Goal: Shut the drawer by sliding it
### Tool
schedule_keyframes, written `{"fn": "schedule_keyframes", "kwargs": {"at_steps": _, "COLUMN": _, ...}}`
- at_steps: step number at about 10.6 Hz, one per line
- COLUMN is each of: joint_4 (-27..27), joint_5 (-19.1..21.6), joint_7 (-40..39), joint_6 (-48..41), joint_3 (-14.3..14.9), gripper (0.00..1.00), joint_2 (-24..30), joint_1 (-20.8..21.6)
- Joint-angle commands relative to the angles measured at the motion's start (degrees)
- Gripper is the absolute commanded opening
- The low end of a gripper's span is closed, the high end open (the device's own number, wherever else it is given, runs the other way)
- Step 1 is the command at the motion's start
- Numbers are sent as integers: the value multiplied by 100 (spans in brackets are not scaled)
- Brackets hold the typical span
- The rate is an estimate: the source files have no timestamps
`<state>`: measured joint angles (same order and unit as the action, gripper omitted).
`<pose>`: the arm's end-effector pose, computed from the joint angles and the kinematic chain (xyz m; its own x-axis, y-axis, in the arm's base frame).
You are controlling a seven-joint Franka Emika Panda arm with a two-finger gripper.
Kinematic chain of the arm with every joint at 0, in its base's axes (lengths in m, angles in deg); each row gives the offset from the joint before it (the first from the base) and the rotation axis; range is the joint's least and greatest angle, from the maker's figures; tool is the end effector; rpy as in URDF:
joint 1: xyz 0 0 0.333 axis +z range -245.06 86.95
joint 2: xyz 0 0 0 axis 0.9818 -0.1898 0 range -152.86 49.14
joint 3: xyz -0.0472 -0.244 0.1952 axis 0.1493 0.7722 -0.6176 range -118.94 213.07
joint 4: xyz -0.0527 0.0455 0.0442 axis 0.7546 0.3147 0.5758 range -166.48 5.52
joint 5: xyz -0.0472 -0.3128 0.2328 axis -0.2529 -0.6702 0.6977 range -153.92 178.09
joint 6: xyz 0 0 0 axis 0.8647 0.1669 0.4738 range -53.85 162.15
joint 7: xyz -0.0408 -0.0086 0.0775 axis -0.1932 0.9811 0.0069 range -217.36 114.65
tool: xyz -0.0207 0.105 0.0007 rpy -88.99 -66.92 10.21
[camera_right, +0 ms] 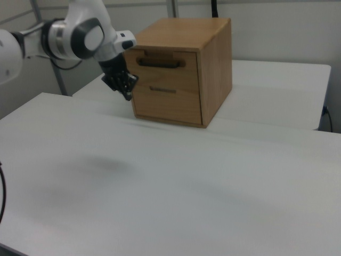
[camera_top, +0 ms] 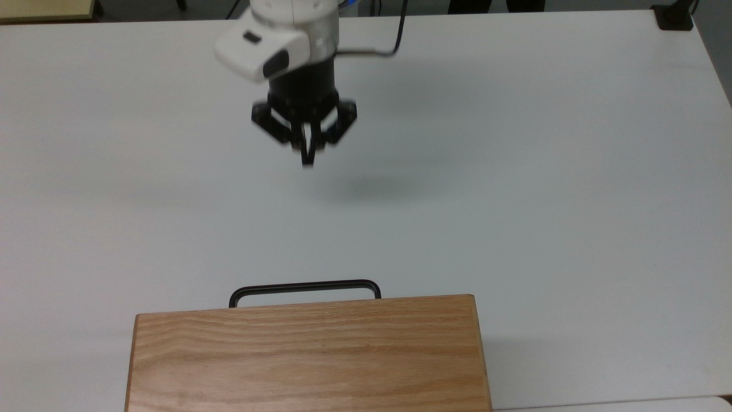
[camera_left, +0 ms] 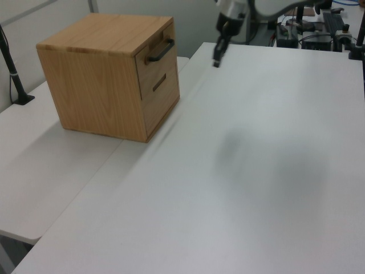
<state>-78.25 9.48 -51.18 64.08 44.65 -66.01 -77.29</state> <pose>0.6613 0.0429 0.5402 0.9622 0.0841 0.2590 0.0781 -0.9964 0.0334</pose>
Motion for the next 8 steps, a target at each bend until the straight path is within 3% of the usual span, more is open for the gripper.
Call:
{"fn": "schedule_keyframes", "kwargs": {"at_steps": 1, "joint_4": -389, "joint_5": -47, "joint_7": -140, "joint_6": -1791, "joint_3": 31, "gripper": 0, "joint_2": 1087, "joint_1": 17}}
{"fn": "schedule_keyframes", "kwargs": {"at_steps": 4, "joint_4": -933, "joint_5": -39, "joint_7": -79, "joint_6": -2113, "joint_3": 31, "gripper": 8, "joint_2": 1844, "joint_1": 17}}
{"fn": "schedule_keyframes", "kwargs": {"at_steps": 6, "joint_4": -900, "joint_5": 14, "joint_7": -61, "joint_6": -2392, "joint_3": 57, "gripper": 27, "joint_2": 2003, "joint_1": -10}}
{"fn": "schedule_keyframes", "kwargs": {"at_steps": 7, "joint_4": -908, "joint_5": 32, "joint_7": -61, "joint_6": -2507, "joint_3": 75, "gripper": 40, "joint_2": 2056, "joint_1": -27}}
{"fn": "schedule_keyframes", "kwargs": {"at_steps": 8, "joint_4": -908, "joint_5": 32, "joint_7": -70, "joint_6": -2543, "joint_3": 75, "gripper": 67, "joint_2": 2030, "joint_1": -19}}
